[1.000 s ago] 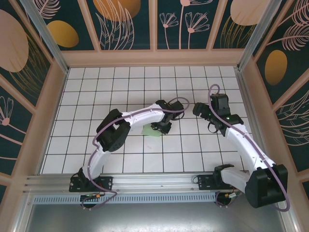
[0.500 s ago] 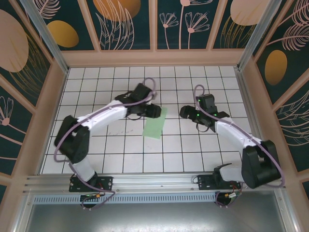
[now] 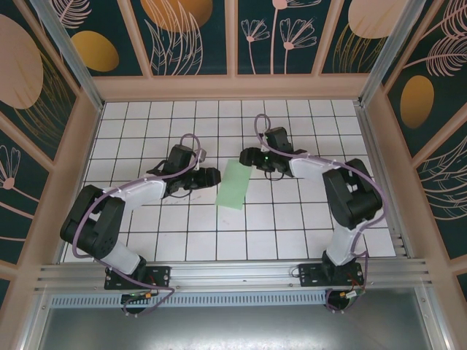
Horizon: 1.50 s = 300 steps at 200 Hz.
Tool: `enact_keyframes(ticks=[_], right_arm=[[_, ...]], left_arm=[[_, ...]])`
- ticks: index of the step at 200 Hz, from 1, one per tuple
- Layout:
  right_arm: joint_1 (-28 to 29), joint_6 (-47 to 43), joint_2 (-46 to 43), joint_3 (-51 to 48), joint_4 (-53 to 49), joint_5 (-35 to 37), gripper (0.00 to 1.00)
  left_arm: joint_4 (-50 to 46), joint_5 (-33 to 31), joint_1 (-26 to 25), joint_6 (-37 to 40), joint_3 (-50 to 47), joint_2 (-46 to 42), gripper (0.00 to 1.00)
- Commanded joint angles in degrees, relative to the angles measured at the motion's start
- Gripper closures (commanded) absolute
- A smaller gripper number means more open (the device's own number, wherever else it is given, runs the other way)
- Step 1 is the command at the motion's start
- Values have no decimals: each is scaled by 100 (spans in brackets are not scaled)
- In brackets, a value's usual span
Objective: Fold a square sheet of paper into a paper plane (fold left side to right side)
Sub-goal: Third fold the triangle at the center of the table.
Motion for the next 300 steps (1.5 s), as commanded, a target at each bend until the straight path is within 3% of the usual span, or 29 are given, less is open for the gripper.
enact_keyframes(ticks=[1,100,153,203,300], right_arm=[[53,34,368,335,137,-277,32],[71,-528,1161,782,-569,-103,39],[36,-879,1339,958,-734,-44,46],[37,-1103,1457,1099,-725,-39,48],[212,-976,109,434,-411,-14,43]], left_arm=[[383,144,36,-98,-82,92,42],[396,248,35,-107,-211,226,42],[809,856,26,-283,-285,607,46],[869,926,-15,-278,-193,990,46],[784,717,-44,-228,-107,1020,47]])
